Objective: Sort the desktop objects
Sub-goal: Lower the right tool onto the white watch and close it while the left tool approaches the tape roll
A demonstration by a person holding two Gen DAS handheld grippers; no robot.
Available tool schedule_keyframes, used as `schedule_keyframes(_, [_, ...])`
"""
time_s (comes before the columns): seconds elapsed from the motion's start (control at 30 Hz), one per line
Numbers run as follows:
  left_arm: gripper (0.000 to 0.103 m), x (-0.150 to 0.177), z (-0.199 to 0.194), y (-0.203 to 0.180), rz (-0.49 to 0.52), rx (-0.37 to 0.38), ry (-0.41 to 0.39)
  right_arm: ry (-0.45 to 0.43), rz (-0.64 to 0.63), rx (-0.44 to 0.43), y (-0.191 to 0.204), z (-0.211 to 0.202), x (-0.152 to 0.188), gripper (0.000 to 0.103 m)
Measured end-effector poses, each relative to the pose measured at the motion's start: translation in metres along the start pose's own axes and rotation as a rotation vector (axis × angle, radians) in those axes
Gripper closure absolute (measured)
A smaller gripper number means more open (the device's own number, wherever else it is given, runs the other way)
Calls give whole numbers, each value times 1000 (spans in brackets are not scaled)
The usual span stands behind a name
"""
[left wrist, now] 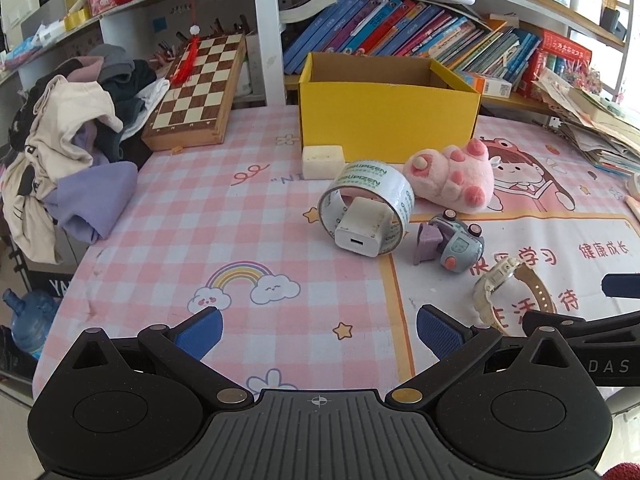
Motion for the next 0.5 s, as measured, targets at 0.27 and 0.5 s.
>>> schedule_keyframes(0.27, [0,-6,14,-4,-20,-11,31,43,-36,-21,-2,20,-12,4])
schedule_keyframes(0.5, [0,-14,26,-7,-31,-22,51,79,-74,-38,-3,37,-21,4])
Point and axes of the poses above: each gripper's, at about its wrist camera, not at the fingertips, and z roughly the way its jaws point, y to its left, x to its underside, the point moved 10 cm from there along z, roughly the way its jaws point, and after that the axes turned 12 degrees about y, right-handed, at the moved point
